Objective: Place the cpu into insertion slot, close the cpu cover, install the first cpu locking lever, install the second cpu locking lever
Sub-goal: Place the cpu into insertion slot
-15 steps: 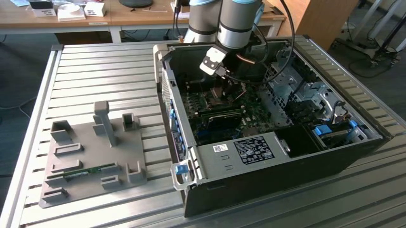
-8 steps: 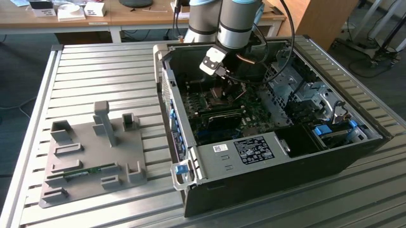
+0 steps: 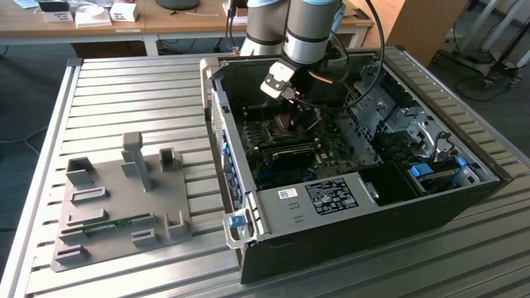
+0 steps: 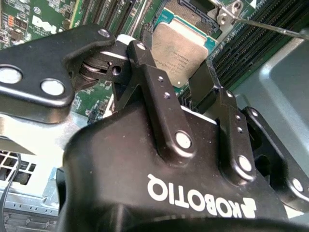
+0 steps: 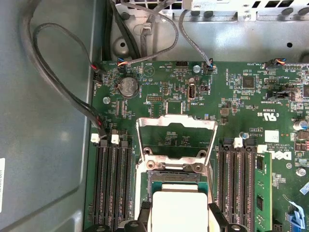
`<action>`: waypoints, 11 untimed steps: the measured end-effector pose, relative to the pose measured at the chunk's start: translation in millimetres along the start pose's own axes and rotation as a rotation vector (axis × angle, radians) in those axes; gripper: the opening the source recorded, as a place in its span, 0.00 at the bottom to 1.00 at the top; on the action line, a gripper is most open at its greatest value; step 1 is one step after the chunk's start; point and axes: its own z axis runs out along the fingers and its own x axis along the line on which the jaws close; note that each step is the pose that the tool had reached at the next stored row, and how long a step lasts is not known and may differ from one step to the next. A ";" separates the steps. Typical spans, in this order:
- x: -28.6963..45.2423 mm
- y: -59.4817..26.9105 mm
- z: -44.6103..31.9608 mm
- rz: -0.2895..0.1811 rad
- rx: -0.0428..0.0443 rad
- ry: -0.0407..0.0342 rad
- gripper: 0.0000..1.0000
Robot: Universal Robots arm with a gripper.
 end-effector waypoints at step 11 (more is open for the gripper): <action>-0.2 -0.2 5.5 0.000 0.0001 -0.0042 0.54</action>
